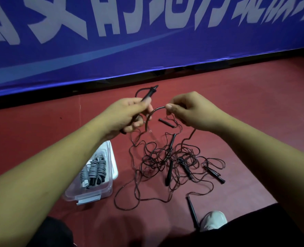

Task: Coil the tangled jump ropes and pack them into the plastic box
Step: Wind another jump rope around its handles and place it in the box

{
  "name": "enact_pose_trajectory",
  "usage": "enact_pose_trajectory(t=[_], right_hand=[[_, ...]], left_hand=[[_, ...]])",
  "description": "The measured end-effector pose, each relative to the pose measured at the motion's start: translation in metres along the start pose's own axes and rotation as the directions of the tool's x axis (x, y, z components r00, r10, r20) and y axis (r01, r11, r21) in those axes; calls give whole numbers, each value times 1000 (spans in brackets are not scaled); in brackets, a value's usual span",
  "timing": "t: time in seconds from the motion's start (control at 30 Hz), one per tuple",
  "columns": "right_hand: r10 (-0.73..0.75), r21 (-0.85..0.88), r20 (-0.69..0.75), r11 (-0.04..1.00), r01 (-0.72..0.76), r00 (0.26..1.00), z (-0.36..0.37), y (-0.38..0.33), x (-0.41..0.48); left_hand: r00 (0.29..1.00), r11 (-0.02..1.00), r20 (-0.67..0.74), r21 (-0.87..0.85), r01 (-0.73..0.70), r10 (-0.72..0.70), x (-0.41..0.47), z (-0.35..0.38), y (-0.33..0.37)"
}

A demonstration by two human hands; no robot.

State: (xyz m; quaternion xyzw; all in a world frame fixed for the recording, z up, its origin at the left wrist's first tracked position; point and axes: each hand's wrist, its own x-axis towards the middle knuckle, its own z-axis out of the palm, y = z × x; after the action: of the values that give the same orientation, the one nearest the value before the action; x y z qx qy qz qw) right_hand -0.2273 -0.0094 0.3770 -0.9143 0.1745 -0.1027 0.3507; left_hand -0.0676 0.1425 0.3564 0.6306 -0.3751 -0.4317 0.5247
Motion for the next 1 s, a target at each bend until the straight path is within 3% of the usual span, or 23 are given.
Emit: enact_pose_trajectory(t=[0.07,0.17,0.27,0.37,0.47,0.57,0.6,0.67,0.7,0.73,0.77,0.8,0.87,0.93,1.0], right_hand=[[8,11,32,1000,-8,999,0,7,-2],[-14,29,56,999,13,998,2,10,-2],[-24,143,92,990,10,995,2,17,-2],[10,93,141,995,-24,990,-1,44,-1],[125,75,211,987,-143,970,0,80,-2],[237,17,280,968,-251,930,8,97,-5],[248,5,268,966,-259,931,10,95,-4],[225,75,167,968,-240,960,6,78,0],[187,138,91,970,-198,978,2,65,1],[140,189,7,972,-139,990,-3,49,2],[92,212,-68,974,-76,993,-10,31,2],[40,204,-119,979,-15,992,-16,13,1],[-83,107,-127,990,97,988,-24,-18,-3],[-143,3,-50,990,143,989,-24,-34,-5],[-139,-45,7,989,139,990,-16,-34,-3]], left_hand=[[997,999,60,5,44,-44,-2,-3,4],[987,982,116,163,94,-113,-8,5,4],[1000,1000,8,13,23,-23,-5,3,8],[988,988,-146,-143,-63,42,-2,-12,15],[971,971,-237,-219,-96,43,-1,-27,13],[960,972,-280,-231,-41,-26,5,-42,6],[953,988,-295,-156,18,-63,7,-48,2],[911,945,-389,225,237,-135,9,-63,-7],[872,821,-466,434,372,-149,9,-70,-13],[839,693,-527,556,459,-133,9,-75,-17],[818,635,-568,598,488,-94,10,-76,-19],[811,658,-584,595,461,-40,12,-75,-20],[835,819,-544,515,253,84,15,-66,-14],[878,938,-449,346,-3,169,12,-49,-1],[938,970,-294,211,-124,184,5,-31,10]])
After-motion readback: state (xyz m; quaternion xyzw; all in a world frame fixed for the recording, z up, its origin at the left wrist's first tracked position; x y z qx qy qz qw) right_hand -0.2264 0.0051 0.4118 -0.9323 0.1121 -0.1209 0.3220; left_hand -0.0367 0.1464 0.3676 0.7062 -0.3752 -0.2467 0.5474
